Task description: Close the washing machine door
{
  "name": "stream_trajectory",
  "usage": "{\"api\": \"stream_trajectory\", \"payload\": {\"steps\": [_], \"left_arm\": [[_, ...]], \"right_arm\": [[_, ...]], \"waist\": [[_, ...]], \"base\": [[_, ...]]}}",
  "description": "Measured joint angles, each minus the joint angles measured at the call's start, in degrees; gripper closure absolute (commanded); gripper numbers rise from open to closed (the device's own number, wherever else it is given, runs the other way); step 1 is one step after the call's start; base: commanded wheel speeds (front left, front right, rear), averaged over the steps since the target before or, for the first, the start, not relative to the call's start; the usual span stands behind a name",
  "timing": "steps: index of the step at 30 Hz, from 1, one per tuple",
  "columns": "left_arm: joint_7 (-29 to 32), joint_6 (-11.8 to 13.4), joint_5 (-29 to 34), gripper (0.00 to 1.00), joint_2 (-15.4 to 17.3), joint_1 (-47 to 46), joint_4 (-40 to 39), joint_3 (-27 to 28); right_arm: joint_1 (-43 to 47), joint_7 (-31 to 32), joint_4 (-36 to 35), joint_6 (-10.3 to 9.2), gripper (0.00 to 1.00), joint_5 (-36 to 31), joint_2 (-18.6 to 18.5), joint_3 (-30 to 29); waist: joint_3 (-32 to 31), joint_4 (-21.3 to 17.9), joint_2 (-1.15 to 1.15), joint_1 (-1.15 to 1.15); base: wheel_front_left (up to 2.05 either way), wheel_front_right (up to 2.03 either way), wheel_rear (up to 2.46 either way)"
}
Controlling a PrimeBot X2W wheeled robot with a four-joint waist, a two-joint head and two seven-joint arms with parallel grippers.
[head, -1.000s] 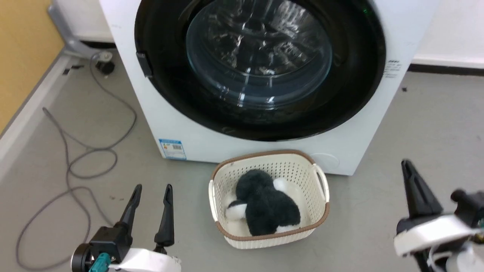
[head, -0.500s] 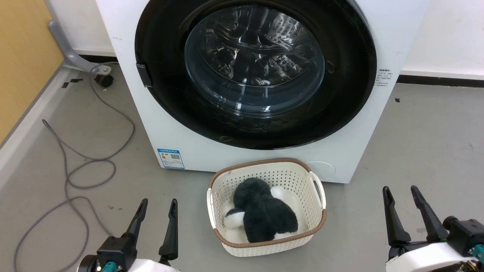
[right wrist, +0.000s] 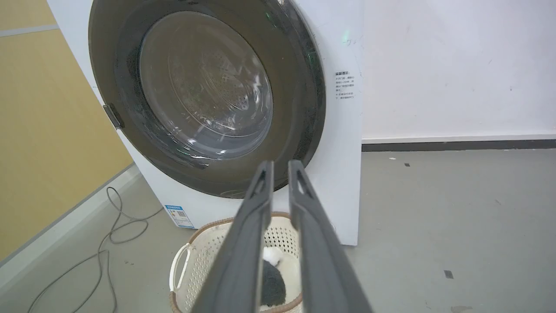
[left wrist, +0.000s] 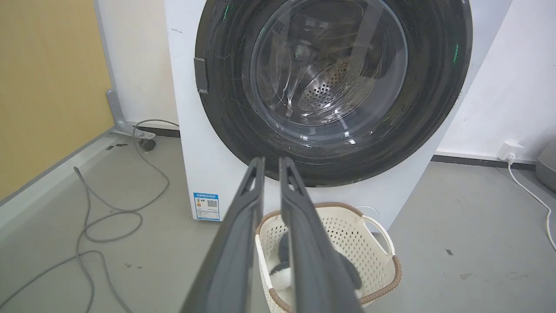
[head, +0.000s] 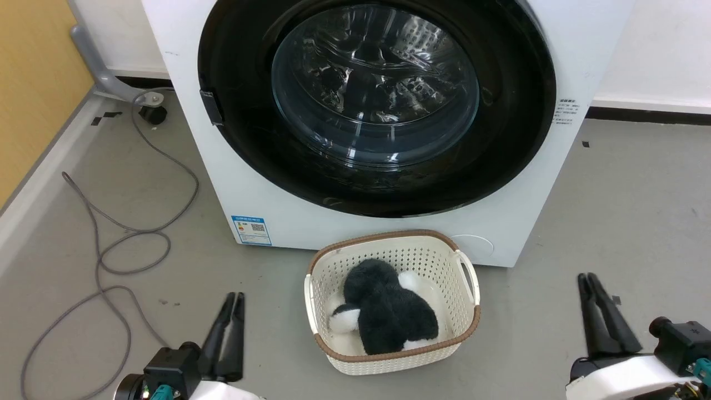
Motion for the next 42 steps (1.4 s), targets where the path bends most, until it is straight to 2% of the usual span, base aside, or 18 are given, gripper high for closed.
{"api": "stream_trajectory", "payload": {"steps": [42], "left_arm": [[4.63, 1.25, 2.34, 1.00, 0.00, -0.10, -1.91, 0.86]], "right_arm": [[-0.03, 3.05, -1.08, 0.00, 1.00, -4.16, 0.43, 0.41]], "waist": [[-0.49, -1.43, 0.00, 0.00]], "base": [[0.00, 0.00, 0.00]]}}
